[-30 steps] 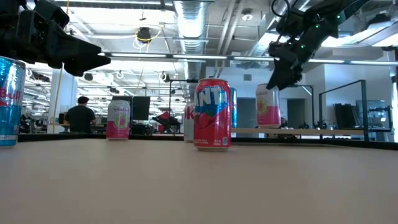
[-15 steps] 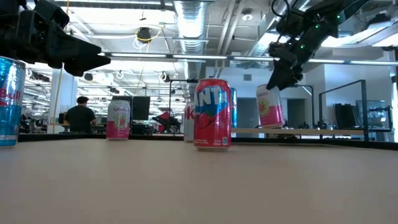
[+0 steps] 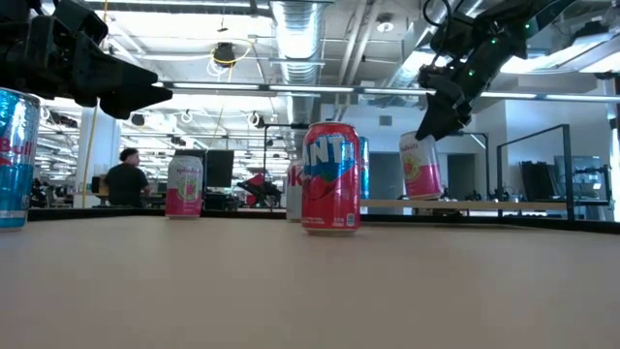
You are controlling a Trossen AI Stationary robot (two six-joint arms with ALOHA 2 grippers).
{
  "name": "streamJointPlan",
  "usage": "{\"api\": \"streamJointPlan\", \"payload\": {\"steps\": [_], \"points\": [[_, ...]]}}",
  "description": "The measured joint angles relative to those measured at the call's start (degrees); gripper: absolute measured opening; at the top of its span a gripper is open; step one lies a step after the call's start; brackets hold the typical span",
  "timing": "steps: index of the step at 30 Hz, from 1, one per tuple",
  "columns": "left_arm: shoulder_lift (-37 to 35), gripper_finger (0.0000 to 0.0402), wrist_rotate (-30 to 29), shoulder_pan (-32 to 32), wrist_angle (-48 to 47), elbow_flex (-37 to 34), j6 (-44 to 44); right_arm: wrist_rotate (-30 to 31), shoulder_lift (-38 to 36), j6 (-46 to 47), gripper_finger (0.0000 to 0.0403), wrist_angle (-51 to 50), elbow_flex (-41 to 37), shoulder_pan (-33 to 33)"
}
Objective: Place canned beverage on shelf
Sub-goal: Put the bottom pink-white soda can on the shelf
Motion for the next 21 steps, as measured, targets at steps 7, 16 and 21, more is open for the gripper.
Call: {"api": "streamJointPlan", "payload": {"steps": [7, 16, 21], "points": [[0.0, 0.0284, 0.0, 0.0, 0.0, 0.0, 0.0, 0.0, 0.0, 1.0, 0.0327, 0.0, 0.0, 0.0], [0.0, 0.0284, 0.0, 0.0, 0.0, 0.0, 0.0, 0.0, 0.0, 3.9, 0.0327, 0.0, 0.0, 0.0], [0.0, 0.0284, 0.0, 0.0, 0.0, 0.0, 0.0, 1.4, 0.0, 3.9, 0.0338, 0.1, 0.0, 0.0]]}}
